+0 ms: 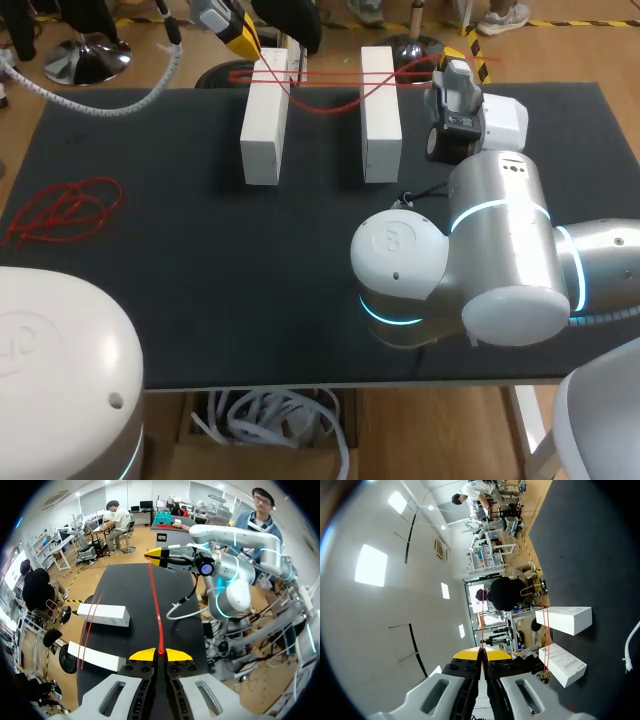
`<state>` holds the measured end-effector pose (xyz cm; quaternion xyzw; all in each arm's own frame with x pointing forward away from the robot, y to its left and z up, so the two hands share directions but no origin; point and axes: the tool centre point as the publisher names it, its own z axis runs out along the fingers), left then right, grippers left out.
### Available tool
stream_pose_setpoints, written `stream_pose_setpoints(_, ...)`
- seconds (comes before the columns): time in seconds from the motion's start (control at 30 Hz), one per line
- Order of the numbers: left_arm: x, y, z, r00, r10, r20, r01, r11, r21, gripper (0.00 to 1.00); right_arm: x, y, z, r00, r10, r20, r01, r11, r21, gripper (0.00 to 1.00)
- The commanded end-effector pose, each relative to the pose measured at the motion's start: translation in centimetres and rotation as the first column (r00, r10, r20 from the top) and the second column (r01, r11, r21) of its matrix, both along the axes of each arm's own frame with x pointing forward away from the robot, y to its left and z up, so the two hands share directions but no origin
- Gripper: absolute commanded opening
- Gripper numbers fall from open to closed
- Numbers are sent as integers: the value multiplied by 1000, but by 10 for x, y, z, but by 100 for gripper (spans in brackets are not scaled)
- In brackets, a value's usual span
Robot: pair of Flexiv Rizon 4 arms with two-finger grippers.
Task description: Grab the tape and strap the tape.
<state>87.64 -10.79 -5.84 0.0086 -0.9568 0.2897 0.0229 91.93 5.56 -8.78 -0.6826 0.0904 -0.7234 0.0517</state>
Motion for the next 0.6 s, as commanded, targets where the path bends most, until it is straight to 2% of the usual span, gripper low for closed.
stream_pose_setpoints(0.03, 0, 0, 0, 1000, 1, 0, -1, 1000, 4, 0, 0, 0, 3, 1000, -1, -7, 1, 1000, -1, 0)
stream_pose_setpoints(0.17, 0, 0, 0, 1000, 1, 0, -1, 1000, 4, 0, -2, -1, 16, 999, 49, 1, -49, 994, -102, 0)
stream_pose_setpoints(0.23, 0, 0, 0, 1000, 1, 0, -1, 1000, 4, 0, -2, -4, 22, 997, 81, 7, -78, 979, -187, 0)
stream_pose_setpoints(0.3, 0, 0, 0, 1000, 1, 0, -1, 1000, 4, 0, -2, -8, 29, 994, 109, 11, -102, 955, -279, 0)
stream_pose_setpoints(0.33, 0, 0, 0, 1000, 1, 0, -1, 1000, 4, 0, -3, -12, 33, 992, 125, 10, -114, 928, -354, 0)
stream_pose_setpoints(0.4, 0, 0, 0, 1000, 1, 0, -1, 1000, 4, 0, -3, -17, 35, 989, 149, 11, -128, 883, -452, 0)
stream_pose_setpoints(0.47, 0, 0, 0, 1000, 1, 0, -1, 1000, 4, 0, -3, -25, 38, 984, 178, 5, -137, 774, -618, 0)
stream_pose_setpoints(0.5, 0, 0, 0, 1000, 1, 0, -1, 1000, 4, 0, -4, -27, 39, 983, 186, -2, -141, 739, -659, 0)
stream_pose_setpoints(0.57, 0, 0, 0, 1000, 1, 0, -1, 1000, 4, 0, -7, -32, 41, 974, 224, -40, -158, 537, -829, 0)
stream_pose_setpoints(0.6, 0, 0, 0, 1000, 1, 0, -1, 1000, 4, 0, -8, -32, 42, 970, 240, -43, -155, 472, -868, 0)
